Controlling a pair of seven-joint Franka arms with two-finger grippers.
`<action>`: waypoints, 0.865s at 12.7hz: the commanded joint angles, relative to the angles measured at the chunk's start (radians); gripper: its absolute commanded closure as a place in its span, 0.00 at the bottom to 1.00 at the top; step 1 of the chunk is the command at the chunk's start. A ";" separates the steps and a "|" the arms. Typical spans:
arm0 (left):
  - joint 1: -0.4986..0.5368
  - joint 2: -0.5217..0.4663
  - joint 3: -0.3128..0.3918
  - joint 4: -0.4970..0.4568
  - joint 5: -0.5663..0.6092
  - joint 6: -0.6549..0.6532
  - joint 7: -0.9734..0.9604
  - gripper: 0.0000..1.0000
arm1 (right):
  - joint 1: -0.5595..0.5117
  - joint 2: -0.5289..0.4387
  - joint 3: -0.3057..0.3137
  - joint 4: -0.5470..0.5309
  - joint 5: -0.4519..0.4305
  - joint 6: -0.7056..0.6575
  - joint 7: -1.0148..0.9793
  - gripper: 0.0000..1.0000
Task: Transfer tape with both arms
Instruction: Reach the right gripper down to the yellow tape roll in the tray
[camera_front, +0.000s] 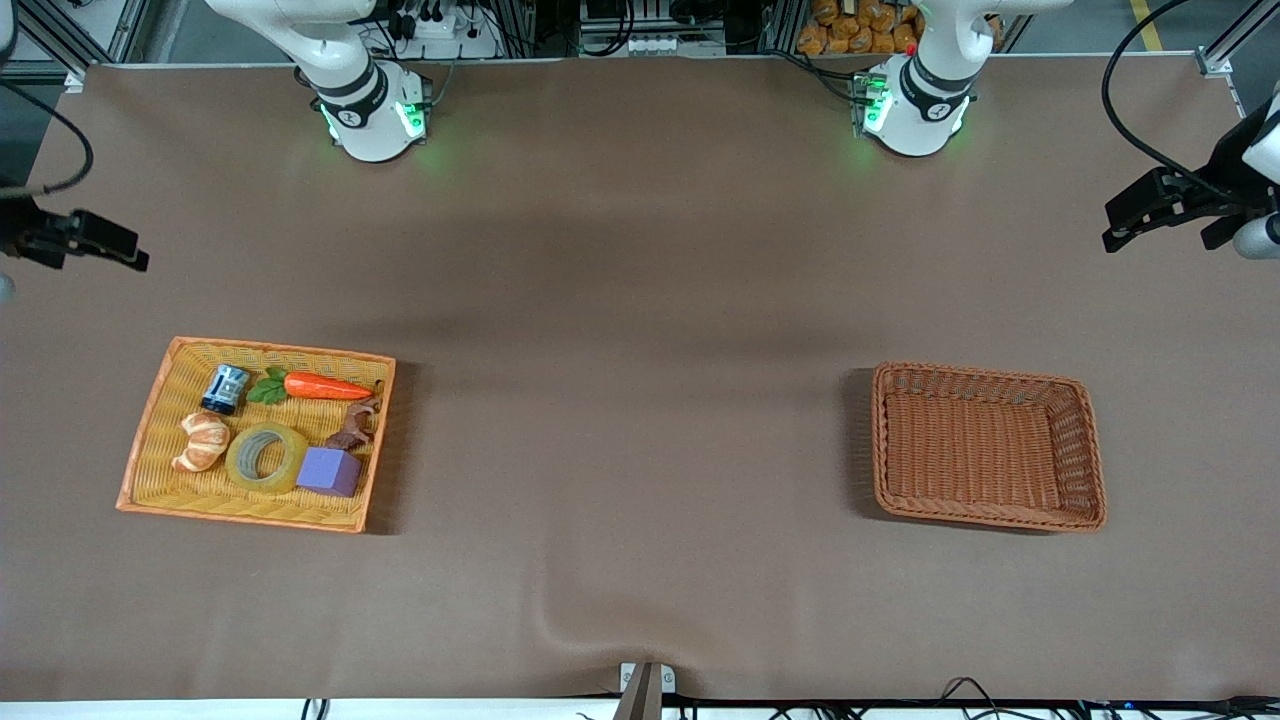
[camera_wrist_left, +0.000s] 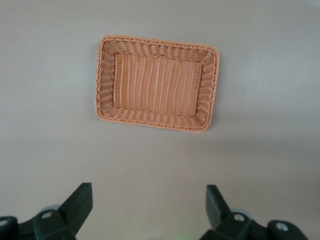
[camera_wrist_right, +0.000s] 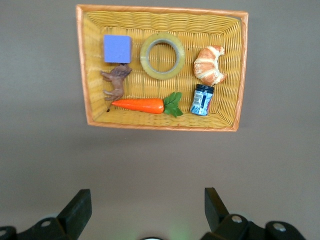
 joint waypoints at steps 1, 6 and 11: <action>0.000 -0.001 -0.002 0.001 -0.011 -0.015 0.017 0.00 | -0.040 0.120 0.006 0.017 0.026 0.066 -0.008 0.00; -0.002 -0.001 -0.002 0.001 -0.011 -0.015 0.017 0.00 | -0.053 0.347 0.004 0.018 0.024 0.269 0.004 0.00; -0.003 0.008 -0.017 -0.006 -0.013 -0.015 0.008 0.00 | -0.066 0.576 0.006 0.020 0.023 0.614 -0.011 0.00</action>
